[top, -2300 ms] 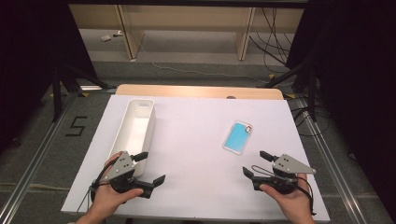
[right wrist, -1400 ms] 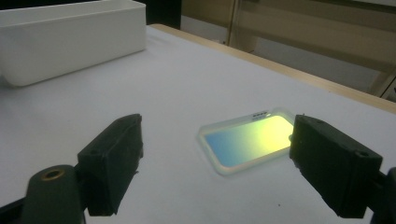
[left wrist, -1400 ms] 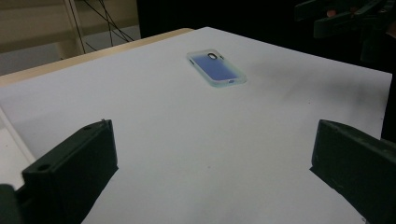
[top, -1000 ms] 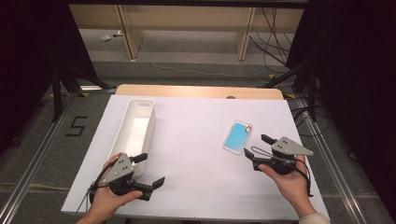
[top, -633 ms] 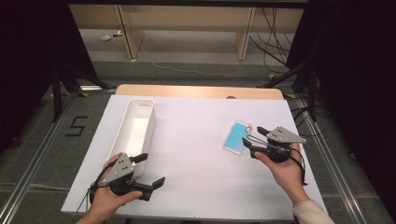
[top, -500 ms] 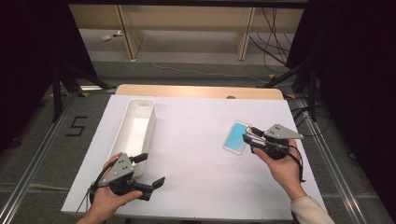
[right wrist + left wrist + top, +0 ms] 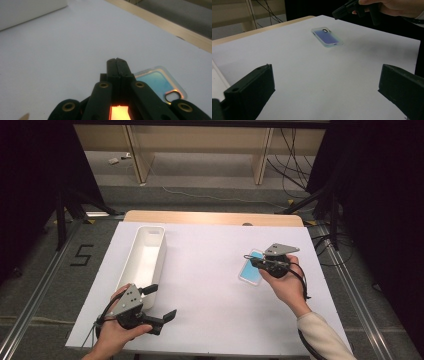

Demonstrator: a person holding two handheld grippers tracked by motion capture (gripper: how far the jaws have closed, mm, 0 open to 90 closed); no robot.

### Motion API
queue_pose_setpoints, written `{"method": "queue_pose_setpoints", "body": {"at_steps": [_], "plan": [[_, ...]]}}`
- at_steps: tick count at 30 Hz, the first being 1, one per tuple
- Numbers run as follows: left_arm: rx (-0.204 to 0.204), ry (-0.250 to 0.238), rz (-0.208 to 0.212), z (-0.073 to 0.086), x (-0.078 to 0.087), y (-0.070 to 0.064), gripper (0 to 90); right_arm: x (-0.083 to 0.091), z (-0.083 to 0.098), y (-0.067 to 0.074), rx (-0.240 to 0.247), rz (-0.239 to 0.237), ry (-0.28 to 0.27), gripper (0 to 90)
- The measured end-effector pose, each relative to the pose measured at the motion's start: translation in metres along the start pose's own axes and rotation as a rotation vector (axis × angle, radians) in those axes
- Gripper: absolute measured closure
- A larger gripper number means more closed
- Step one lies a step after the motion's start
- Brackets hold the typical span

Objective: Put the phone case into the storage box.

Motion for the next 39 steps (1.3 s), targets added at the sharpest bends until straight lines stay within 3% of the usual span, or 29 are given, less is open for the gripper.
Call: {"method": "queue_pose_setpoints", "body": {"at_steps": [2,4,6,14,19,21,22,28,30,32,34,36,39], "plan": [[0.011,0.001,0.0,0.0,0.0,-0.001,0.0,-0.016,-0.002,0.003,0.01,-0.013,0.063,90.0],[0.004,0.001,0.002,0.0,0.0,0.0,0.0,-0.022,-0.002,0.004,0.01,-0.016,0.079,90.0],[0.02,0.001,-0.003,0.0,0.0,-0.001,0.0,-0.037,-0.002,0.006,0.012,-0.028,0.13,90.0],[0.015,0.001,-0.002,0.001,0.0,-0.001,0.0,-0.062,-0.001,0.011,0.01,-0.025,0.185,90.0],[0.022,0.001,-0.002,0.001,0.0,-0.001,0.0,-0.069,0.001,0.013,0.017,-0.025,0.242,90.0],[0.021,0.001,-0.001,0.001,0.0,-0.001,0.0,-0.073,0.002,0.012,0.036,-0.019,0.221,90.0],[0.022,0.004,-0.002,0.001,0.0,-0.001,0.0,-0.072,0.002,0.013,0.026,-0.024,0.247,90.0],[0.021,0.003,0.0,0.001,0.0,-0.001,0.0,-0.077,0.005,0.013,0.04,-0.023,0.26,90.0],[0.022,0.002,0.0,0.001,0.0,-0.001,0.0,-0.076,0.005,0.015,0.006,-0.021,0.282,90.0],[0.004,0.001,0.003,0.0,0.0,0.0,0.0,-0.077,0.005,0.015,0.01,-0.024,0.298,90.0],[0.022,0.002,-0.002,0.001,0.0,-0.001,0.0,-0.076,0.005,0.016,-0.005,-0.023,0.306,90.0],[0.021,0.002,-0.001,0.001,0.0,-0.001,0.0,-0.078,0.006,0.013,0.028,-0.023,0.291,90.0],[0.02,0.003,-0.002,0.001,0.0,-0.001,0.0,-0.078,0.007,0.013,0.019,-0.016,0.289,90.0]]}}
Point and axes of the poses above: each handheld gripper's, and its own axes: x roughly backward along the jaws, z roughly out of its underside, y roughly to its left, the point moved 2 cm from there along -x, roughly forward along the jaws, and after that the axes turned 6 degrees about -x, right-handed, at the moved point
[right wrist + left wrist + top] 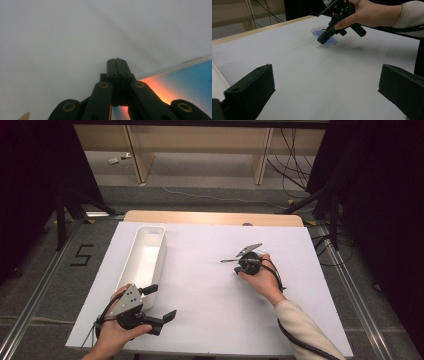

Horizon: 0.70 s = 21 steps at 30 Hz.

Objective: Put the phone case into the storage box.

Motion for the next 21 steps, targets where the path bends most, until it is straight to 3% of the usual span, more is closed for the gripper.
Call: {"method": "queue_pose_setpoints", "body": {"at_steps": [3,4,14,15,20,21], "plan": [[0.001,-0.001,0.0,0.0,0.0001,0.0001,0.0,0.0009,0.0,0.0008,-0.011,-0.002,0.007,90.0],[0.0,0.0,-0.001,0.0,0.0001,0.0001,0.0,-0.0011,0.0007,-0.0005,0.012,0.012,-0.013,90.0],[0.001,0.0,0.0,0.0001,0.0,-0.0001,0.0,0.0028,0.0045,0.0002,-0.019,0.001,0.039,90.0],[0.003,0.0,0.001,0.0001,0.0,-0.0003,0.0,0.0025,0.0045,-0.0013,-0.002,0.002,0.033,90.0],[0.002,-0.001,-0.001,0.0,0.0002,-0.0002,0.0,0.004,0.007,-0.0009,-0.021,-0.003,0.056,90.0],[0.004,-0.001,0.0,0.0002,0.0001,-0.0004,0.0,0.0038,0.0079,-0.0019,-0.007,0.003,0.05,90.0]]}}
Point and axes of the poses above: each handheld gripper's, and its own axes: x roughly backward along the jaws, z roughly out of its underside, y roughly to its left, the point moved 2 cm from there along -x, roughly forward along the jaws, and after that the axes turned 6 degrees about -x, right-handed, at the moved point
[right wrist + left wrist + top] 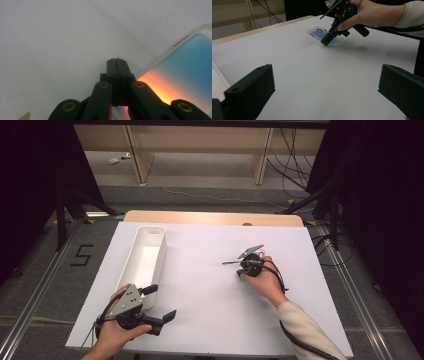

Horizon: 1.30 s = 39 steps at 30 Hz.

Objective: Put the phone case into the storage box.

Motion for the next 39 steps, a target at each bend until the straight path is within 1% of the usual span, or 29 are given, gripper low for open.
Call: {"method": "queue_pose_setpoints", "body": {"at_steps": [1,2,3,4,5,6,7,8,9,10,13,14,15,16,17,19,22,25,26,27,28,31,32,33,34,37,39], "plan": [[-0.002,0.001,0.001,0.0,0.0,0.0,0.0,0.001,0.001,0.002,-0.026,0.001,0.014,90.0],[-0.002,0.0,0.002,0.0,0.0,0.0,0.0,0.001,0.002,-0.001,0.012,0.001,-0.001,90.0],[-0.027,0.0,0.007,0.0,0.0,0.001,0.0,0.001,0.002,-0.001,0.012,0.001,-0.001,90.0],[-0.018,0.0,0.003,0.0,0.0,0.001,0.0,0.001,0.003,-0.001,-0.01,0.007,-0.002,90.0],[-0.021,0.0,0.004,0.0,0.0,0.001,0.0,0.002,0.003,-0.001,-0.018,-0.001,0.012,90.0],[-0.025,0.001,0.006,0.0,0.0,0.001,0.0,0.002,0.004,-0.002,-0.007,-0.001,0.007,90.0],[-0.025,0.002,0.006,0.0,0.0,0.001,0.0,0.002,0.004,-0.002,-0.007,-0.001,0.007,90.0],[-0.018,0.002,0.002,0.0,0.0,0.001,0.0,0.002,0.004,-0.002,-0.009,-0.002,0.006,90.0],[-0.025,0.001,0.006,0.0,0.0,0.001,0.0,0.003,0.005,-0.002,-0.015,0.001,0.013,90.0],[-0.025,0.0,0.006,0.0,0.0,0.001,0.0,0.004,0.005,-0.001,-0.028,-0.009,0.021,90.0],[-0.023,0.001,0.005,0.0,0.0,0.001,0.0,0.005,0.006,-0.004,-0.013,-0.003,0.018,90.0],[-0.025,0.001,0.005,0.0,0.0,0.001,0.0,0.005,0.006,-0.004,-0.015,-0.006,0.02,90.0],[-0.025,0.001,0.006,0.0,0.0,0.001,0.0,0.006,0.007,-0.003,-0.034,-0.004,0.026,90.0],[-0.024,0.0,0.007,0.0,0.0,0.001,0.0,0.006,0.007,-0.005,-0.019,-0.001,0.021,90.0],[-0.024,0.001,0.006,0.0,0.0,0.001,0.0,0.006,0.008,-0.005,-0.019,-0.002,0.021,90.0],[-0.021,0.0,0.005,0.0,0.0,0.001,0.0,0.007,0.009,-0.004,-0.031,-0.005,0.03,90.0],[-0.025,0.001,0.005,0.0,0.0,0.001,0.0,0.008,0.009,-0.006,-0.024,-0.002,0.027,90.0],[-0.024,0.001,0.005,0.0,0.0,0.001,0.0,0.008,0.01,-0.006,-0.031,-0.004,0.032,90.0],[-0.022,0.0,0.005,0.0,0.0,0.001,0.0,0.008,0.011,-0.008,-0.017,0.0,0.028,90.0],[-0.009,0.001,0.002,0.0,0.0,0.0,0.0,0.01,0.011,-0.006,-0.043,-0.009,0.039,90.0],[0.0,0.001,0.0,0.0,0.0,0.0,0.0,0.009,0.011,-0.008,-0.027,-0.004,0.028,90.0],[-0.001,0.0,-0.001,0.0,0.0,0.0,0.0,0.01,0.012,-0.008,-0.032,-0.006,0.036,90.0],[-0.001,0.0,0.0,0.0,0.0,0.0,0.0,0.011,0.012,-0.008,-0.044,-0.011,0.044,90.0],[-0.002,0.0,0.0,0.0,0.0,0.0,0.0,0.01,0.012,-0.008,-0.037,-0.002,0.039,90.0],[-0.023,0.001,0.004,0.0,0.0,0.001,0.0,0.011,0.012,-0.007,-0.046,-0.01,0.044,90.0],[-0.026,0.001,0.004,0.0,0.0,0.001,0.0,0.01,0.012,-0.007,-0.036,0.004,0.039,90.0],[-0.025,0.002,0.004,0.0,0.0,0.001,0.0,0.01,0.012,-0.008,-0.037,0.001,0.038,90.0]]}}
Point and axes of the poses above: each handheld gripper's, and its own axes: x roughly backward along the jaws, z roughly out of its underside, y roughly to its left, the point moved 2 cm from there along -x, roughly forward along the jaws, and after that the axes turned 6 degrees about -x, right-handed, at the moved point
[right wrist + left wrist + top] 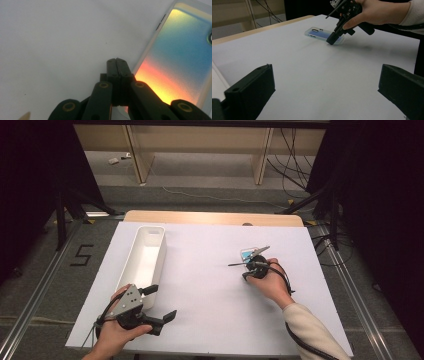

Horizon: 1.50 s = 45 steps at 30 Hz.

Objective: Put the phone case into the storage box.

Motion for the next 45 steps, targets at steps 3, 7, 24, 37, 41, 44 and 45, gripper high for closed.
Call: {"method": "queue_pose_setpoints", "body": {"at_steps": [3,7,24,37,41,44,45], "plan": [[0.02,0.0,-0.003,0.0,0.0,-0.001,0.2,0.001,0.0,0.0,-0.016,-0.01,0.002,90.0],[0.011,-0.001,-0.004,0.0,0.0,-0.001,0.2,0.001,0.0,-0.001,-0.024,-0.012,0.005,90.0],[0.021,-0.001,-0.005,0.0,0.0,-0.001,0.3,0.05,-0.01,-0.042,-0.212,0.042,-0.036,59.0],[0.025,-0.005,0.0,0.001,-0.001,0.0,0.4,0.047,-0.014,-0.069,-0.329,0.134,0.142,57.1],[0.024,-0.004,-0.002,0.001,0.0,0.0,0.4,0.038,-0.019,-0.069,-0.292,0.14,0.18,58.6],[0.019,-0.001,-0.005,0.001,0.0,0.001,0.4,0.032,-0.022,-0.068,-0.273,0.153,0.219,58.8],[0.02,-0.002,-0.005,0.001,0.0,0.001,0.4,0.031,-0.023,-0.068,-0.274,0.125,0.235,59.0]]}}
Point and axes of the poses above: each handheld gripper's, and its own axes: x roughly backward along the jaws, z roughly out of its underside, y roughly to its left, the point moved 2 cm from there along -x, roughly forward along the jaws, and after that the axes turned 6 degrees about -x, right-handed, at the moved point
